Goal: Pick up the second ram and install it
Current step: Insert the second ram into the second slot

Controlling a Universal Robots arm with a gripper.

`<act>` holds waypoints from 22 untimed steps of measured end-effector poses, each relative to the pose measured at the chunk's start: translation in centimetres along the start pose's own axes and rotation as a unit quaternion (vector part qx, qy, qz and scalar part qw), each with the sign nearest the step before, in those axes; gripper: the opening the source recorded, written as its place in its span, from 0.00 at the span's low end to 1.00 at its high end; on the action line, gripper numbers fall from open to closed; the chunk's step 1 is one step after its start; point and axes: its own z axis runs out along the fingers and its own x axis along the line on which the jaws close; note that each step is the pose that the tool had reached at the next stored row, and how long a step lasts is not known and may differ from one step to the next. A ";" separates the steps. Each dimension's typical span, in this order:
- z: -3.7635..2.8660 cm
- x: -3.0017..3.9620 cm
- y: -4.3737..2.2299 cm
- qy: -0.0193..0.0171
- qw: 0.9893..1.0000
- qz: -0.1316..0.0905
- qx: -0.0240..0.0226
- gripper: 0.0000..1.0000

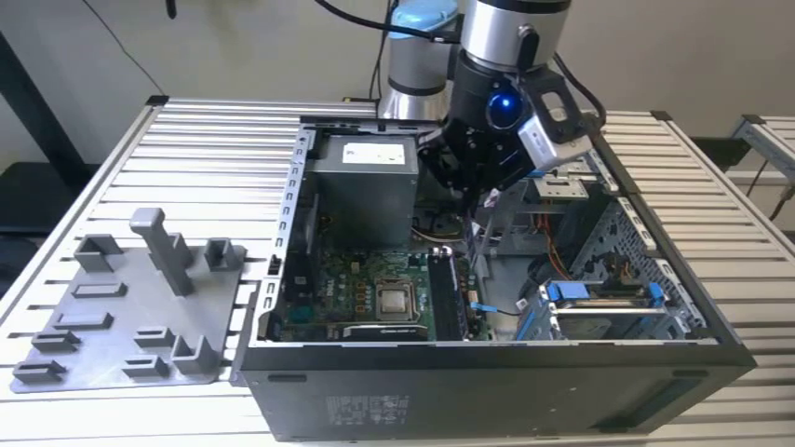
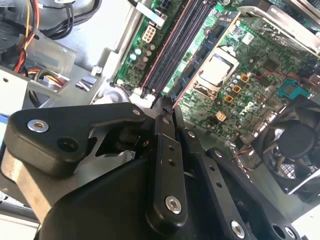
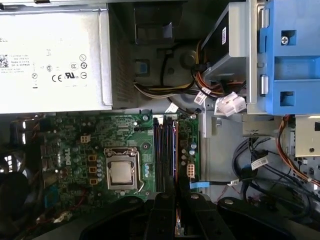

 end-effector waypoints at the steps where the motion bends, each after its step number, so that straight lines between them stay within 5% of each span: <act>1: 0.04 0.00 0.00 0.000 1.000 0.000 0.000 0.14; 22: 2.60 0.01 0.03 0.000 1.000 0.000 0.000 0.14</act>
